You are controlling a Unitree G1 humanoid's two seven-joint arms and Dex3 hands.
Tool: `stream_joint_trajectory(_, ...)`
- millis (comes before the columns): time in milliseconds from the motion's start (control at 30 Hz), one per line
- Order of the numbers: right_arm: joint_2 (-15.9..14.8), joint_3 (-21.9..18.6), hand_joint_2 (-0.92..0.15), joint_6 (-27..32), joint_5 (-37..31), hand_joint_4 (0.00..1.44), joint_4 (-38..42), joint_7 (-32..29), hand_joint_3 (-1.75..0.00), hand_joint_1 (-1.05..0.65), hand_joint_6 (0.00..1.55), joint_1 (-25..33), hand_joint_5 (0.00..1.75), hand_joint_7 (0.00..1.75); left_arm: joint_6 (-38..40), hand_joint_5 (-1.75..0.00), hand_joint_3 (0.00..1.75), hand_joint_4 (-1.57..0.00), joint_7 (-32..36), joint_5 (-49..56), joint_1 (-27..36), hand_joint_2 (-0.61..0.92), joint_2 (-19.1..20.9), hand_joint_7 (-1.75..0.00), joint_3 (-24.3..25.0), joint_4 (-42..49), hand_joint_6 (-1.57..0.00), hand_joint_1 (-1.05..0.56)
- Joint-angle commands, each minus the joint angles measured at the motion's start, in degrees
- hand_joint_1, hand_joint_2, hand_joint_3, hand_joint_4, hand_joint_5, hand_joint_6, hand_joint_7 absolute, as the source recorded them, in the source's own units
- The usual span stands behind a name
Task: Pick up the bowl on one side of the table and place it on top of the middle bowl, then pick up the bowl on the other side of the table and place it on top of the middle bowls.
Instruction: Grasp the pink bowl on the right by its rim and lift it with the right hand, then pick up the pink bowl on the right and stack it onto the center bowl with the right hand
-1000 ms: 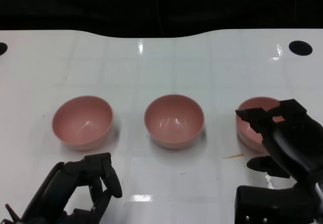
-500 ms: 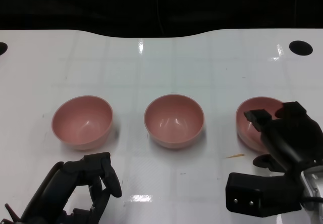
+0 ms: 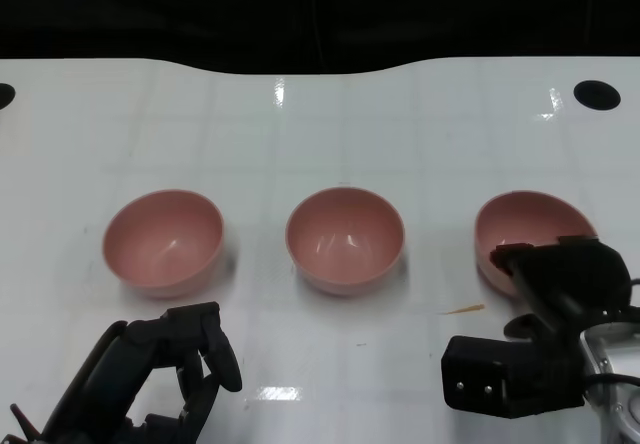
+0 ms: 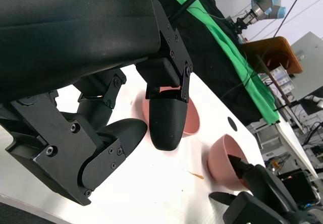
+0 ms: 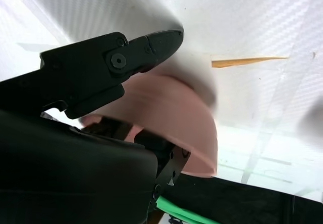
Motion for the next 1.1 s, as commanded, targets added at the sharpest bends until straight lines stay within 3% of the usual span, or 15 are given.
stream_joint_trajectory(33, -2.12, 0.71, -0.84, -5.43, 2.21, 1.02, 3.13, -4.03, 0.00, -0.45, 1.08, -1.79, 0.93, 0.06, 0.78, -1.75, 1.43, -0.83, 0.56, 0.90, 0.72, 0.33, 0.74, -1.45, 0.23, -1.12, -0.80, -0.13)
stream_joint_trajectory(200, -2.61, 0.91, -0.83, -10.22, 5.09, 1.04, 6.90, -7.64, -0.01, -0.35, 1.35, -3.30, 1.57, 0.04, 1.32, -1.75, 1.41, -0.83, 0.59, 1.37, 1.04, 0.35, 0.77, -1.45, 0.30, -1.73, -0.80, -0.12)
stream_joint_trajectory(300, -2.41, 1.16, -0.86, -10.84, 5.54, 1.01, 8.71, -9.72, -0.02, -0.32, 1.39, -3.97, 1.70, 0.05, 1.54, -1.75, 1.40, -0.83, 0.50, 1.53, 1.10, 0.35, 0.88, -1.45, 0.38, -1.89, -0.80, -0.12)
stream_joint_trajectory(500, -1.45, 0.98, -0.87, -11.29, 6.52, 0.98, 11.46, -15.36, -0.02, -0.30, 1.45, -5.00, 1.75, 0.11, 1.80, -1.75, 1.45, -0.83, 0.44, 2.01, 1.21, 0.30, 1.43, -1.47, 0.68, -1.92, -0.79, -0.11)
stream_joint_trajectory(567, -1.39, 1.05, -0.86, -11.32, 6.43, 0.99, 11.73, -17.34, -0.08, -0.28, 1.08, -5.08, 1.75, 0.93, 0.47, -1.75, 1.48, -0.83, 0.49, 1.87, 0.94, 0.29, 1.57, -1.48, 0.70, -1.08, -0.79, -0.11)
stream_joint_trajectory(600, -1.34, 1.11, -0.86, -11.25, 6.41, 0.99, 11.55, -17.98, -0.10, -0.27, 0.96, -5.08, 1.75, 1.15, -0.33, -1.75, 1.49, -0.83, 0.48, 1.76, 0.75, 0.28, 1.71, -1.48, 0.77, -0.55, -0.79, -0.11)
stream_joint_trajectory(633, -1.31, 1.20, -0.86, -11.18, 6.41, 0.99, 11.43, -18.39, -0.12, -0.27, 0.88, -5.09, 1.75, 1.29, -0.87, -1.75, 1.51, -0.83, 0.47, 1.69, 0.61, 0.27, 1.81, -1.49, 0.83, -0.18, -0.78, -0.12)
stream_joint_trajectory(700, -1.36, 1.16, -0.86, -11.09, 6.69, 0.99, 10.16, -18.48, -0.13, -0.27, 0.84, -4.80, 1.75, 1.36, -1.22, -1.75, 1.52, -0.83, 0.36, 1.39, 0.52, 0.26, 1.87, -1.50, 0.94, 0.10, -0.78, -0.12)
stream_joint_trajectory(767, -1.29, 0.98, -0.85, -10.60, 7.08, 0.95, 8.05, -17.87, -0.23, -0.24, 0.92, -4.31, 1.75, 0.87, -0.23, -1.75, 1.52, -0.83, 0.25, 1.07, 0.60, 0.26, 1.74, -1.50, 1.00, -0.23, -0.78, -0.14)
stream_joint_trajectory(833, -1.03, 0.65, -0.82, -9.92, 7.71, 0.93, 5.87, -17.08, -0.32, -0.24, 0.98, -3.85, 1.75, 0.63, 0.45, -1.75, 1.51, -0.83, -0.01, 0.62, 0.59, 0.27, 1.74, -1.49, 1.07, -0.46, -0.78, -0.13)
stream_joint_trajectory(900, -0.96, 0.57, -0.71, -9.04, 7.93, 0.92, 3.35, -16.03, -0.65, -0.25, 1.10, -3.42, 1.75, 0.37, 1.10, -1.75, 1.47, -0.82, -0.25, 0.33, 0.66, 0.30, 1.93, -1.49, 1.20, -0.97, -0.79, -0.12)
stream_joint_trajectory(933, -0.99, 0.55, -0.67, -8.67, 7.90, 0.92, 1.94, -15.57, -0.72, -0.26, 1.08, -3.15, 1.75, 0.59, 0.98, -1.75, 1.47, -0.82, -0.38, 0.07, 0.65, 0.31, 1.98, -1.49, 1.22, -1.00, -0.79, -0.11)
stream_joint_trajectory(967, -1.03, 0.56, -0.66, -8.36, 7.83, 0.93, 0.75, -15.09, -0.75, -0.26, 0.93, -2.94, 1.75, 0.96, 0.90, -1.75, 1.47, -0.82, -0.50, -0.17, 0.63, 0.31, 2.05, -1.49, 1.24, -1.02, -0.79, -0.10)
stream_joint_trajectory(1033, -1.02, 0.47, -0.71, -8.32, 7.94, 0.92, -1.31, -14.65, -0.72, -0.29, 0.77, -2.57, 1.75, 1.38, 1.28, -1.75, 1.49, -0.82, -0.60, -0.45, 0.67, 0.31, 2.15, -1.49, 1.23, -1.27, -0.79, -0.09)
stream_joint_trajectory(1100, -0.93, 0.34, -0.75, -8.52, 8.20, 0.92, -2.46, -14.65, -0.63, -0.28, 0.81, -2.31, 1.75, 1.23, 1.96, -1.75, 1.47, -0.83, -0.59, -0.52, 0.80, 0.33, 2.25, -1.49, 1.18, -1.65, -0.79, -0.10)
